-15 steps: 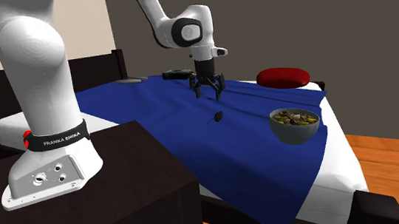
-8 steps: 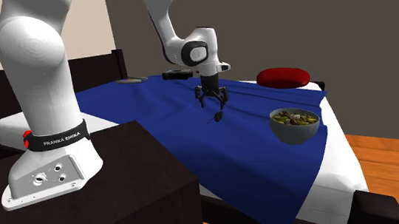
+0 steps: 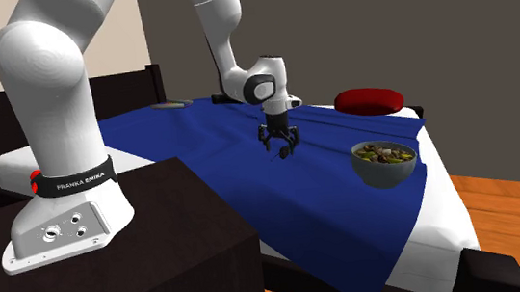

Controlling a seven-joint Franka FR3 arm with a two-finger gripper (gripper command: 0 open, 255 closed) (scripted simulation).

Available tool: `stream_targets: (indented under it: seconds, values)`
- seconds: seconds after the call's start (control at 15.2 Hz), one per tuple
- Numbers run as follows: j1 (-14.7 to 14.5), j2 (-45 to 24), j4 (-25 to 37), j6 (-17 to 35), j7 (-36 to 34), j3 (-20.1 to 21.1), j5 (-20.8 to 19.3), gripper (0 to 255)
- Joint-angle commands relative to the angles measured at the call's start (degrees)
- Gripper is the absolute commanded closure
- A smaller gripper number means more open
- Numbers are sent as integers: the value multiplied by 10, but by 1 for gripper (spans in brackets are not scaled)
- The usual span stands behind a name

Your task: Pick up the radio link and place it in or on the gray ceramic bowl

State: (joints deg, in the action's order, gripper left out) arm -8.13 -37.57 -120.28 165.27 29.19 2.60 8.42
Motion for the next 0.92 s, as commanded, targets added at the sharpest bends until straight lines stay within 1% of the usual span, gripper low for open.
stream_targets:
  seconds: [0.0,0.13,0.66,0.73,0.86]
  values:
    - [1,-19,11,8,1,1,0,0]
    - [1,-32,19,13,2,1,0,0]
    - [1,-32,19,13,2,1,0,0]
    - [1,-32,19,13,2,1,0,255]
    - [1,-32,19,13,2,1,0,255]
